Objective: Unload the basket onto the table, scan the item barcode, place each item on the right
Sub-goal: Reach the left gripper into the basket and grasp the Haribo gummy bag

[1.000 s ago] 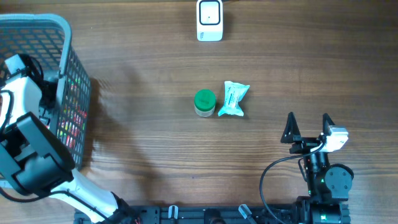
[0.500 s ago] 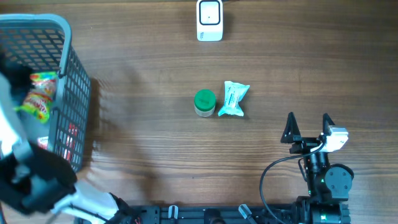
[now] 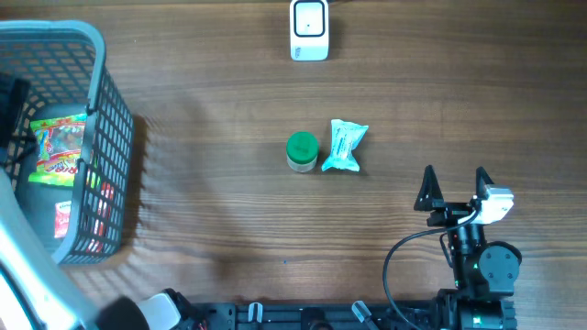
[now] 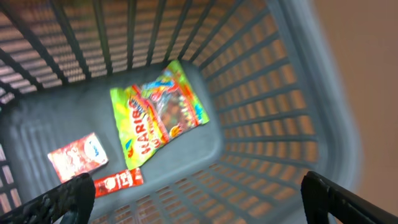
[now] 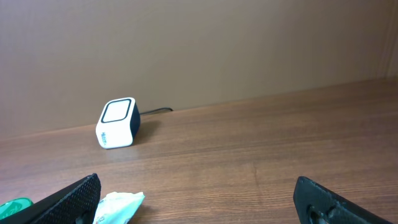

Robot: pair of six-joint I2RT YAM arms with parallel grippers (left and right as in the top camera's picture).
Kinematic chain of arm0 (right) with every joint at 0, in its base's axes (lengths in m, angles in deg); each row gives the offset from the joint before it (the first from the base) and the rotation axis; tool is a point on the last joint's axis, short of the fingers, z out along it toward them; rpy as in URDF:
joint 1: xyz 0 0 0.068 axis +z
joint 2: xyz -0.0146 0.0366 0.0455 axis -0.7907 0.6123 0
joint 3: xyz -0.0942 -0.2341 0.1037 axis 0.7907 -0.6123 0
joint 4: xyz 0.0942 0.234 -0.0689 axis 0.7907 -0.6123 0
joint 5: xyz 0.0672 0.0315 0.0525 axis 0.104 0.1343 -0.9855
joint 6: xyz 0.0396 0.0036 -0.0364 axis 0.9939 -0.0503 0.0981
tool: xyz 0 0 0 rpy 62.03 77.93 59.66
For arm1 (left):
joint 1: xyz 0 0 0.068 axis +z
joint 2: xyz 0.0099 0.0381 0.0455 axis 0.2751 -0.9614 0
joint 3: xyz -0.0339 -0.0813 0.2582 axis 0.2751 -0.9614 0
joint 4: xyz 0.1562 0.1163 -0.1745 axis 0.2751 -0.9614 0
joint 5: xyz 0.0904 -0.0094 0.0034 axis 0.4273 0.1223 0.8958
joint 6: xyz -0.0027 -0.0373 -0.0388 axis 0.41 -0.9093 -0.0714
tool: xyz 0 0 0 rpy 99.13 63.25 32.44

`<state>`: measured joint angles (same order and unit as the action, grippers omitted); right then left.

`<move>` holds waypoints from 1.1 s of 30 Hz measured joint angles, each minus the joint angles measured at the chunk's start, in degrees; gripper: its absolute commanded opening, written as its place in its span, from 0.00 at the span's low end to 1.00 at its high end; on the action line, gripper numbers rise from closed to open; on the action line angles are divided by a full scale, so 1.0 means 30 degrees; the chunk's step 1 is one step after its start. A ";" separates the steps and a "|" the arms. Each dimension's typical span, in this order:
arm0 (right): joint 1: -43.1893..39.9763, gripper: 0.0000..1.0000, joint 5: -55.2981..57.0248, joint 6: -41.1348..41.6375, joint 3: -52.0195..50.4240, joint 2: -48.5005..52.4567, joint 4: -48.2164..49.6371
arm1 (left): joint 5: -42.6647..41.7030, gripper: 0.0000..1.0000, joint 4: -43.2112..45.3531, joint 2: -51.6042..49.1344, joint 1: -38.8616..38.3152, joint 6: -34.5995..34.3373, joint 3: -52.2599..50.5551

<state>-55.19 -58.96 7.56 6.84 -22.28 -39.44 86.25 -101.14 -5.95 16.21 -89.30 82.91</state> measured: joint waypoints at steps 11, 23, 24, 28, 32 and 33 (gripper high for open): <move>0.0000 1.00 0.0000 0.0000 0.0000 0.0000 0.0000 | 0.0372 1.00 0.3315 -0.7293 0.0240 -0.1078 -0.4430; 0.0000 1.00 0.0007 0.0000 0.0000 0.0000 0.0007 | 0.0940 0.87 0.9857 -1.0433 0.0401 -0.1151 -0.6870; 0.0000 1.00 0.0000 0.0000 0.0000 0.0000 0.0000 | 0.0947 0.54 1.0163 -1.0666 0.0401 -0.1151 -0.6863; 0.0000 1.00 0.0000 0.0000 0.0000 0.0000 0.0007 | 0.0903 0.04 1.0571 -1.0972 0.0372 -0.1137 -0.6623; 0.0000 1.00 0.0000 0.0000 0.0000 0.0000 0.0000 | 0.0729 0.04 1.0564 -1.1016 0.0291 -0.0933 -0.6324; 0.0000 1.00 0.0000 0.0000 0.0000 0.0000 0.0000 | 0.0699 0.04 1.0484 -1.0943 0.0306 -0.0933 -0.6324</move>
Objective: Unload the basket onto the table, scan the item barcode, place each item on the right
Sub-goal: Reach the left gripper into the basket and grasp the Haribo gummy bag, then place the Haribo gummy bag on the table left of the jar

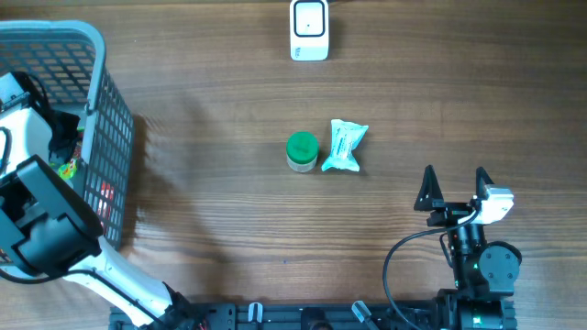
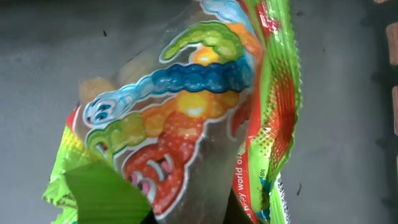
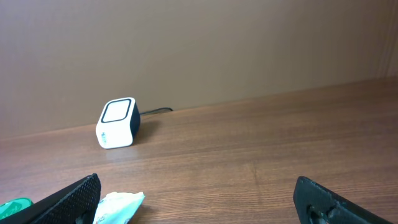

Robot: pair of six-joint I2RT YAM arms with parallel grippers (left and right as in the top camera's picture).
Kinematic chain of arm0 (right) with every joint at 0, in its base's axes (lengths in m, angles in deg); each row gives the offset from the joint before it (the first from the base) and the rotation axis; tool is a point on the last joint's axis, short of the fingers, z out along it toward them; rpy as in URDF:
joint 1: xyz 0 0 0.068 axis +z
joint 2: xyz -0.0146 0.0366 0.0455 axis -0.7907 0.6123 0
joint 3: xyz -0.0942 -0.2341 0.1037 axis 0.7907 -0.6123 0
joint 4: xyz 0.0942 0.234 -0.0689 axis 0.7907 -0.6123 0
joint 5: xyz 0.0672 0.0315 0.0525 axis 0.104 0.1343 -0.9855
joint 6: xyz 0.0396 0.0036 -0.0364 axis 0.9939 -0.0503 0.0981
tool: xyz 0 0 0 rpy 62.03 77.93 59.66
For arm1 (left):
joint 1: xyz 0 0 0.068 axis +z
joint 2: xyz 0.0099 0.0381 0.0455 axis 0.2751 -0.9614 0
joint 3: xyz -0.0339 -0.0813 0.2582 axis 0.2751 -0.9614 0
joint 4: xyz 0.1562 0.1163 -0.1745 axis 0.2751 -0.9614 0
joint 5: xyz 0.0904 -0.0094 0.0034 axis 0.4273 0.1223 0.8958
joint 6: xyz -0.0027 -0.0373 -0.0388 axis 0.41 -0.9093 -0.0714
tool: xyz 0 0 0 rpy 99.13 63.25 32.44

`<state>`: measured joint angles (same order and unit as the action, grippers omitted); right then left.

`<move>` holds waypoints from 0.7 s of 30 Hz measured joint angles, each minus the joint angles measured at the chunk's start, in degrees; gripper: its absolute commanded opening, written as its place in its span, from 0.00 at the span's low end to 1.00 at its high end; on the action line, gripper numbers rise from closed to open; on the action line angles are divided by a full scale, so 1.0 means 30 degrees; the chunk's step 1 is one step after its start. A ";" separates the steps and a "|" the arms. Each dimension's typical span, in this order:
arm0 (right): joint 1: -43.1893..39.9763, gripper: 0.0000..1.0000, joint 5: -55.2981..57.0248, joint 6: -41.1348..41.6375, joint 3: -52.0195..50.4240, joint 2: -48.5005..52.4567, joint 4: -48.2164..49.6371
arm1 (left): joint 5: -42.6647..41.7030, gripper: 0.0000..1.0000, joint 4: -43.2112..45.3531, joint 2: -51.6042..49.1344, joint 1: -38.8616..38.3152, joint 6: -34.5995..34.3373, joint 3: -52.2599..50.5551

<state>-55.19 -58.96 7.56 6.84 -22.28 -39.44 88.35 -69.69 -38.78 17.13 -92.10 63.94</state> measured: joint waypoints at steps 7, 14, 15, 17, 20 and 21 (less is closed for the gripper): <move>0.0000 0.99 0.0007 0.0000 -0.0007 0.0000 0.0000 | -0.0342 0.04 -0.1508 0.4765 0.0095 -0.0007 0.0277; 0.0000 0.99 0.0007 0.0000 0.0000 0.0000 0.0000 | -0.4240 0.04 -0.2645 1.5169 -0.0160 0.0022 0.1100; 0.0000 1.00 0.0000 -0.0007 0.0000 0.0000 0.0000 | -0.5158 0.04 -0.2747 1.6007 -0.0517 0.0168 0.1144; 0.0000 1.00 0.0000 -0.0007 0.0000 0.0000 0.0007 | -0.7555 0.04 -0.3402 1.7420 -0.2616 0.1166 0.1180; 0.0000 1.00 0.0000 0.0000 0.0000 0.0000 0.0007 | -0.8160 0.04 -0.5931 1.7799 -0.7198 0.2841 0.0903; 0.0000 1.00 0.0000 0.0000 0.0000 0.0000 0.0000 | -0.7927 0.04 -0.6499 1.7726 -0.8561 0.3147 0.0481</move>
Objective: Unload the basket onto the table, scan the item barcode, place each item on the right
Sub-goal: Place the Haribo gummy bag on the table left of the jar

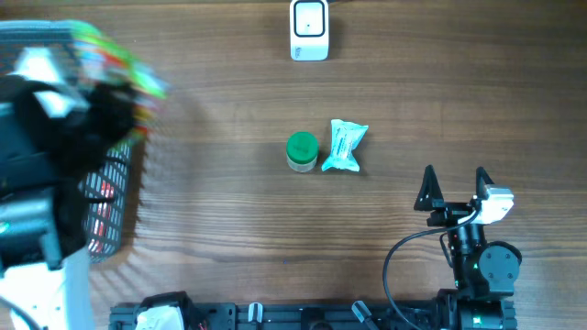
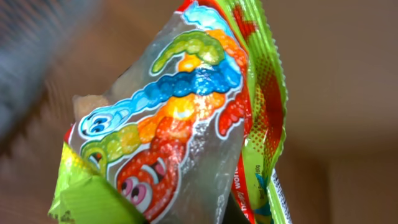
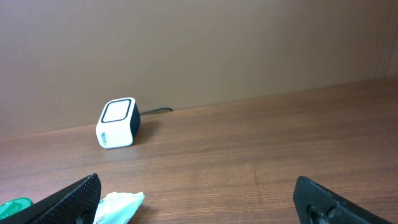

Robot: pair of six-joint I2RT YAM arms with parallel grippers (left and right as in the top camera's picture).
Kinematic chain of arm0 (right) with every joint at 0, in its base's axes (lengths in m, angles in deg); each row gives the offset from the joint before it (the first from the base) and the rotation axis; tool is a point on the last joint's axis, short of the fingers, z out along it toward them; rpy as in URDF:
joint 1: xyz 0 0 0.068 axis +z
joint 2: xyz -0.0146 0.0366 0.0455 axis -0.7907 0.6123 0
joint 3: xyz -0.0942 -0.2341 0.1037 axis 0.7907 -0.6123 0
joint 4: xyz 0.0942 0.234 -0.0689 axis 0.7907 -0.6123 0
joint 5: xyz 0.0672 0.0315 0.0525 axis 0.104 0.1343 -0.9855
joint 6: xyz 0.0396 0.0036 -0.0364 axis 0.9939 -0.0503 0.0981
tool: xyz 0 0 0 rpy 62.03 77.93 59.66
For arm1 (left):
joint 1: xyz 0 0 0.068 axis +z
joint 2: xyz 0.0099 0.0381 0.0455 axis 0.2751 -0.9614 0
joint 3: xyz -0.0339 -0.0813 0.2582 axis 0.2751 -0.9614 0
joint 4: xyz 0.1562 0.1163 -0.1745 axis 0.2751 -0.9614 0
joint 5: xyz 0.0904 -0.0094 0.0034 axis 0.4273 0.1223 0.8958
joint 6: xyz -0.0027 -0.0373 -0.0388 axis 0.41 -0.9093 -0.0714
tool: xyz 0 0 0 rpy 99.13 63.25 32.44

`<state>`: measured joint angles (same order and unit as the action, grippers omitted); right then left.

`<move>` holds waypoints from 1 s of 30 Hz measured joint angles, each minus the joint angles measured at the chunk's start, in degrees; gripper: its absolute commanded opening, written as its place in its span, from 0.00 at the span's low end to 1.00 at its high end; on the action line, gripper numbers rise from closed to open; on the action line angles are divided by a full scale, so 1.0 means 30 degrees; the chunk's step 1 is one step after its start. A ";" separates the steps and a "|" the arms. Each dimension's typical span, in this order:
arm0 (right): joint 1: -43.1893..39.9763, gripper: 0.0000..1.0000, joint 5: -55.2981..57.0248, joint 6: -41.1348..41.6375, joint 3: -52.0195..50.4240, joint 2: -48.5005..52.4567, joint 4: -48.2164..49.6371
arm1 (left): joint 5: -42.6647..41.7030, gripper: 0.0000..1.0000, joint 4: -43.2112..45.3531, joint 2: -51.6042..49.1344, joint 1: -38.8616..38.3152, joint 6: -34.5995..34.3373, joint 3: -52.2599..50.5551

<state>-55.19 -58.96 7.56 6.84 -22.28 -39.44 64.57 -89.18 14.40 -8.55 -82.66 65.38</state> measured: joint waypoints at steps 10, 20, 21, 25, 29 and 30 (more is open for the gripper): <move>0.0000 1.00 0.0007 0.0000 0.0000 0.0000 0.0007 | 0.3279 0.04 0.7548 -0.4248 -0.8437 -0.1566 -1.1023; 0.0000 1.00 0.0007 0.0000 0.0000 0.0000 0.0000 | 0.5668 1.00 1.1679 -0.8029 -0.9814 -0.1333 -1.1868; 0.0000 1.00 0.0000 0.0000 0.0000 0.0000 0.0007 | 0.5887 1.00 1.1366 -0.7803 -0.9814 -0.1224 -1.1613; 0.0000 1.00 0.0000 0.0000 0.0000 0.0000 0.0000 | 0.6790 0.62 1.1111 -0.6033 -0.9814 -0.1035 -1.0477; 0.0000 1.00 0.0000 0.0000 0.0000 0.0000 0.0000 | 0.7337 0.04 1.0644 -0.5719 -0.9814 -0.0984 -1.0193; 0.0000 1.00 0.0007 0.0000 0.0000 0.0000 0.0000 | 0.7461 0.04 1.0564 -0.6069 -0.9814 -0.0984 -1.0193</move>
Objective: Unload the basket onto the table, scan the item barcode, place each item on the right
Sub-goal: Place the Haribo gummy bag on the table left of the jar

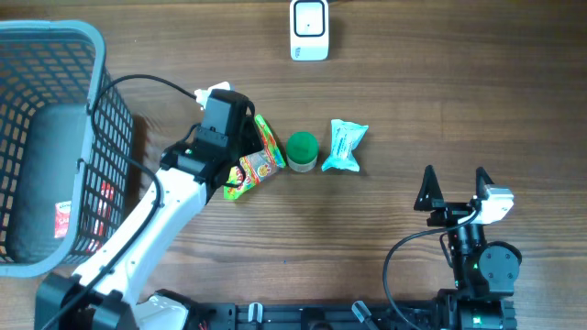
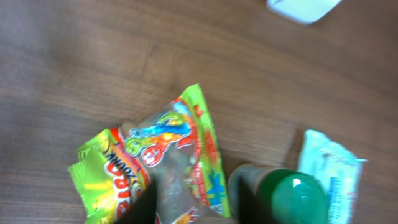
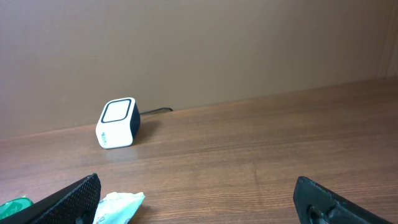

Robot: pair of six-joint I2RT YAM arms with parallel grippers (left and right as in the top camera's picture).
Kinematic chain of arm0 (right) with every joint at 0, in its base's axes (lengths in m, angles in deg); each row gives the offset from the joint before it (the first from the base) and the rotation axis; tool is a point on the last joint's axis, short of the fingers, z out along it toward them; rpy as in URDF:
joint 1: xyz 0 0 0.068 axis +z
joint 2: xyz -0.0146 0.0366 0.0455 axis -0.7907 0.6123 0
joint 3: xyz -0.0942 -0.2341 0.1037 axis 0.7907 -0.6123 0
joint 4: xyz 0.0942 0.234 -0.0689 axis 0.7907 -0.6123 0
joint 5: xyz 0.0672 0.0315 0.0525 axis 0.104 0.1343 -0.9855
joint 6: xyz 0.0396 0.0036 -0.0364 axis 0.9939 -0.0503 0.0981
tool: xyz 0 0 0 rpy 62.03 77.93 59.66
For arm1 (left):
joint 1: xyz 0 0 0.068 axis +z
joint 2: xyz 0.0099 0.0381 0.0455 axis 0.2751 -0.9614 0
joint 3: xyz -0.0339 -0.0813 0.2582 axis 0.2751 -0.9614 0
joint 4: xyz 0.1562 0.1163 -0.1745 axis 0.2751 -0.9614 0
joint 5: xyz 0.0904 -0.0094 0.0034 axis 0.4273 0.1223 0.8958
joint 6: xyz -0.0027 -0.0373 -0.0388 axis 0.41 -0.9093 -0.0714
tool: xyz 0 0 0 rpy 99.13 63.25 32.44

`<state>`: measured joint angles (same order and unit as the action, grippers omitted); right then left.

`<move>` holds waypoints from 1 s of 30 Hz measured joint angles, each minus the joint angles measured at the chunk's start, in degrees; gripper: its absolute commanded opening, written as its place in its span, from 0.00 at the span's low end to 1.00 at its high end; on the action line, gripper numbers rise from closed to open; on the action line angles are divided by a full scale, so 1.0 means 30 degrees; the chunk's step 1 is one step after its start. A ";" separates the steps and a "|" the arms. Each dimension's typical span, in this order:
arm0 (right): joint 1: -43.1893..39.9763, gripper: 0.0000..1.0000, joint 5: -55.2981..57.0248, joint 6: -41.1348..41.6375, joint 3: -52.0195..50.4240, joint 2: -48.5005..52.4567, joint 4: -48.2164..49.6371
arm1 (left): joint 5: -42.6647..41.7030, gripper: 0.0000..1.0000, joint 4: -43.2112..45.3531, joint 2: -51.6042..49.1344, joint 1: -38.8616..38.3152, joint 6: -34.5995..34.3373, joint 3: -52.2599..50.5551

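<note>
A green and orange gummy candy bag [image 1: 258,161] lies low over the wooden table, just left of a green-lidded jar [image 1: 302,150]. My left gripper [image 1: 244,152] is shut on the bag's near end. In the left wrist view the bag [image 2: 155,163] runs between my dark fingers [image 2: 147,205], with the jar [image 2: 292,198] to the right. The white barcode scanner [image 1: 310,30] stands at the far edge, well beyond the bag. Its window faces up. My right gripper [image 1: 455,189] stands open at the near right, holding nothing [image 3: 199,208].
A teal packet [image 1: 346,147] lies right of the jar. The grey wire basket [image 1: 96,55] fills the left side, with a red packet [image 1: 62,218] inside. The scanner [image 3: 117,122] has a cable running off behind it.
My left gripper, then holding the candy bag in the air over the basket's right rim, now has it down at the table's middle beside the green-lidded jar. The right arm has not moved.
My left gripper was open above the candy bag lying in the basket. Then it was shut on the bag inside the basket. Then it held the bag above the basket's rim, and now holds it next to the jar at mid-table. My right gripper stayed open throughout.
</note>
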<state>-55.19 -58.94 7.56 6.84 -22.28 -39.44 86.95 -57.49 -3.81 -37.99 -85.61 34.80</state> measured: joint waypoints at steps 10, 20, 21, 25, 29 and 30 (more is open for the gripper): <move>0.0000 1.00 0.0000 0.0000 0.0000 0.0000 0.0000 | -0.0277 0.04 -0.1217 -0.5472 0.0000 -0.0168 0.0051; 0.0000 1.00 -0.0007 0.0000 0.0000 0.0000 0.0000 | 0.2302 1.00 -0.5654 -0.2703 0.0743 -0.0197 0.4182; 0.0000 1.00 -0.0007 0.0000 0.0000 0.0000 -0.0007 | 0.2412 1.00 -0.5960 -0.1851 0.0765 0.0131 0.5756; 0.0000 1.00 -0.0007 0.0000 0.0000 0.0000 0.0000 | 0.3213 1.00 -0.6885 0.1858 0.1151 0.1166 1.1052; 0.0000 1.00 -0.0007 0.0000 0.0000 0.0000 0.0000 | 0.4954 1.00 -0.9741 0.4313 0.5158 -0.0182 1.2036; 0.0000 1.00 0.0000 0.0000 0.0000 0.0000 0.0007 | 0.5158 1.00 -1.0972 0.4401 0.6674 -0.0984 1.2036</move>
<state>-55.19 -58.94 7.56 6.84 -22.28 -39.42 102.42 -90.41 9.39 -17.97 -88.56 70.91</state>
